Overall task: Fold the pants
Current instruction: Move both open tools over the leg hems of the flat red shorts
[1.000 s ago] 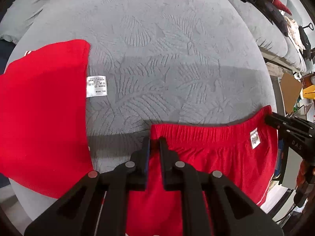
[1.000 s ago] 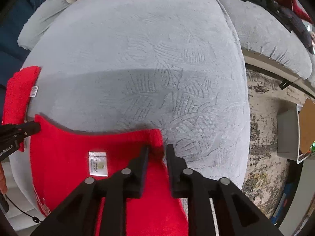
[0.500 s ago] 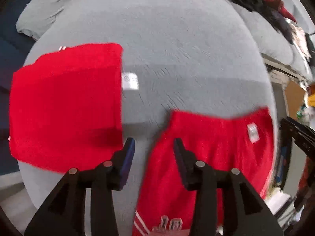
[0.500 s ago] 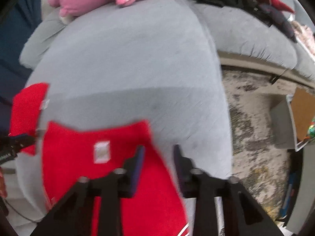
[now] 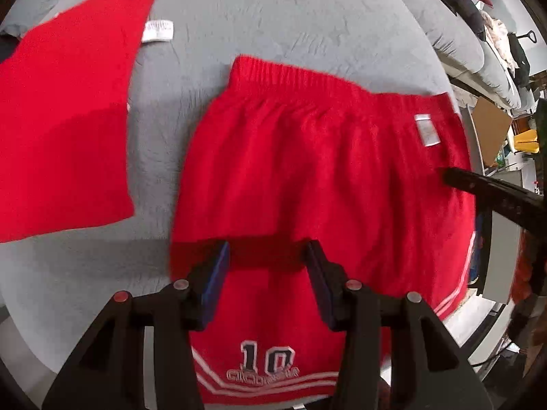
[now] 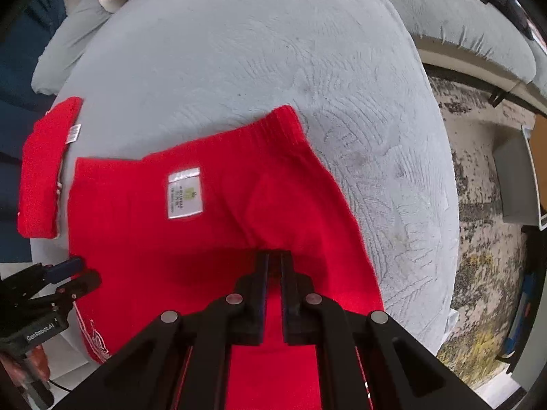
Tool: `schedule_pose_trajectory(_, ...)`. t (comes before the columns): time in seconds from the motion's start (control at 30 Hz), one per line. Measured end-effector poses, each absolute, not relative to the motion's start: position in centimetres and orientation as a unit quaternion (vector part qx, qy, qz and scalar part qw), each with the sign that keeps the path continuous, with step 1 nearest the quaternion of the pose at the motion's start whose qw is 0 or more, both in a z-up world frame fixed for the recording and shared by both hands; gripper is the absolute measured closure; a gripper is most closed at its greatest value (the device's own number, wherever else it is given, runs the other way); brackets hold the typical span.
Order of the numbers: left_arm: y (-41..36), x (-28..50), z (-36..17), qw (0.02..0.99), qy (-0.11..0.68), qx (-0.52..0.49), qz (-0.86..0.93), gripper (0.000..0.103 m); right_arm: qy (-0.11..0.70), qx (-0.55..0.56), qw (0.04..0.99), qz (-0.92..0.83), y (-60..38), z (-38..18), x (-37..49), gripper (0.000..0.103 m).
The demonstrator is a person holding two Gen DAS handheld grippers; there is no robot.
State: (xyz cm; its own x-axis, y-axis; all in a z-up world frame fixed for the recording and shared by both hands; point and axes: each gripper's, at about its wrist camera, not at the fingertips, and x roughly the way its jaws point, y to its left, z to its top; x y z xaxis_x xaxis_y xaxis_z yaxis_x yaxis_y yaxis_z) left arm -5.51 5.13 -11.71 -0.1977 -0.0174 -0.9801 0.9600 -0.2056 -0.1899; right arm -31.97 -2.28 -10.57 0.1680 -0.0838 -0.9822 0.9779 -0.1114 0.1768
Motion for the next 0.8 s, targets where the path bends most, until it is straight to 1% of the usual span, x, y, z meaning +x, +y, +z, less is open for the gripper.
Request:
schedule_pose_trajectory(0.07,5.5,-5.7,-11.7,0.403,0.481,0.485,-0.609,0.057,0.411,0.547,0.529,-0.502,-2.3,-10.6,-31.9,0.098)
schedule_pose_trajectory(0.1,5.6,-5.8,-11.7,0.400,0.482,0.484,-0.612,0.054,0.413,0.544,0.530,-0.503,-2.3,-10.5,-31.8,0.098)
schedule_pose_trajectory(0.3,6.9,-5.4,-9.4,0.403,0.483,0.480,-0.612,0.054,0.391,0.542,0.541,-0.510,-0.7,-7.3,-31.6,0.096)
schedule_pose_trajectory(0.33,7.2,-5.1,-8.8,0.405,0.484,0.476,-0.612,0.054,0.391,0.540,0.541,-0.512,-0.3,-6.8,-31.4,0.093)
schedule_pose_trajectory(0.37,7.6,-4.6,-8.1,0.412,0.483,0.475,-0.610,0.054,0.390,0.541,0.540,-0.514,0.2,-6.2,-31.2,0.086)
schedule_pose_trajectory(0.4,7.8,-4.3,-7.6,0.418,0.480,0.475,-0.608,0.054,0.389,0.546,0.538,-0.512,0.8,-5.9,-31.0,0.082)
schedule_pose_trajectory(0.43,8.2,-4.0,-7.0,0.422,0.477,0.476,-0.606,0.053,0.387,0.553,0.535,-0.509,1.3,-5.6,-30.5,0.075)
schedule_pose_trajectory(0.47,8.5,-3.8,-6.5,0.425,0.477,0.476,-0.604,0.052,0.385,0.563,0.530,-0.504,1.7,-5.2,-30.4,0.070)
schedule_pose_trajectory(0.53,9.2,-3.5,-5.5,0.430,0.480,0.482,-0.594,0.049,0.384,0.583,0.522,-0.490,3.1,-5.0,-30.2,0.066)
schedule_pose_trajectory(0.57,9.7,-3.5,-4.9,0.428,0.482,0.486,-0.590,0.047,0.387,0.590,0.519,-0.482,3.7,-4.8,-29.8,0.060)
schedule_pose_trajectory(0.6,10.1,-3.6,-4.6,0.425,0.483,0.490,-0.588,0.041,0.389,0.596,0.516,-0.476,4.5,-4.4,-29.5,0.055)
schedule_pose_trajectory(0.63,10.0,-3.3,-4.2,0.420,0.484,0.494,-0.587,0.034,0.392,0.599,0.514,-0.472,5.4,-4.3,-29.3,0.048)
schedule_pose_trajectory(0.67,10.6,-3.7,-3.7,0.414,0.483,0.497,-0.591,0.032,0.396,0.599,0.516,-0.468,6.2,-3.8,-28.5,0.044)
schedule_pose_trajectory(0.73,11.7,-4.5,-2.8,0.402,0.479,0.503,-0.596,0.023,0.406,0.591,0.514,-0.471,7.8,-2.4,-27.0,0.040)
schedule_pose_trajectory(0.8,11.2,-5.8,-1.9,0.400,0.472,0.511,-0.597,0.021,0.412,0.585,0.514,-0.473,8.2,-1.9,-26.7,0.038)
